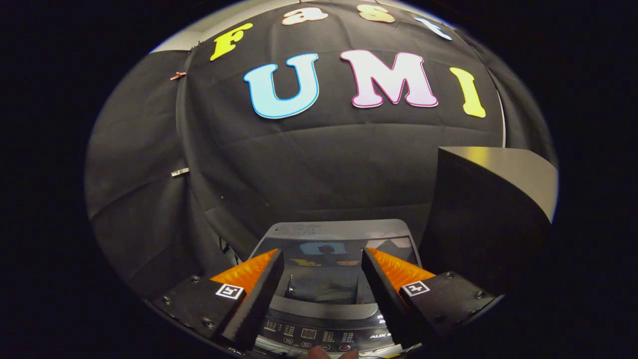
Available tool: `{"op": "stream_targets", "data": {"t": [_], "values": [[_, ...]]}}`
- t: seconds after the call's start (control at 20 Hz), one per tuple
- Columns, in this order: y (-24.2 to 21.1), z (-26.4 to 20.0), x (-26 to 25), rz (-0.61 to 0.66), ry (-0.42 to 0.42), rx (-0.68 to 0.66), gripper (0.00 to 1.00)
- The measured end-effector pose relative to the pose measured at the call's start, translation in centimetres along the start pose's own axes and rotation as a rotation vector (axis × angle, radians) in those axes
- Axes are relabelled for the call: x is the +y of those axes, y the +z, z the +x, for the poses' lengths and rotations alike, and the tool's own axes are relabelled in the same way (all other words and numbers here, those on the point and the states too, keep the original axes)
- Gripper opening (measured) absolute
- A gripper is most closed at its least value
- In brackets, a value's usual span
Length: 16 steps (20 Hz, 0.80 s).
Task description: Put the clothes into the washing machine and then close the washing machine lid.
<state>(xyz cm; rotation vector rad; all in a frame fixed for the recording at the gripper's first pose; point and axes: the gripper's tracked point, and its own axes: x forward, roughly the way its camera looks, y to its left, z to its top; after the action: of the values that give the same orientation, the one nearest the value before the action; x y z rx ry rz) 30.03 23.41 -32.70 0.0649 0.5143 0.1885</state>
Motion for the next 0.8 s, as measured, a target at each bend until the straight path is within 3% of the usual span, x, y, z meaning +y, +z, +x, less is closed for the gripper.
{"op": "stream_targets", "data": {"t": [0.8], "values": [[8.6,-11.5,1.2,-0.068,0.041,-0.187,0.99]]}}
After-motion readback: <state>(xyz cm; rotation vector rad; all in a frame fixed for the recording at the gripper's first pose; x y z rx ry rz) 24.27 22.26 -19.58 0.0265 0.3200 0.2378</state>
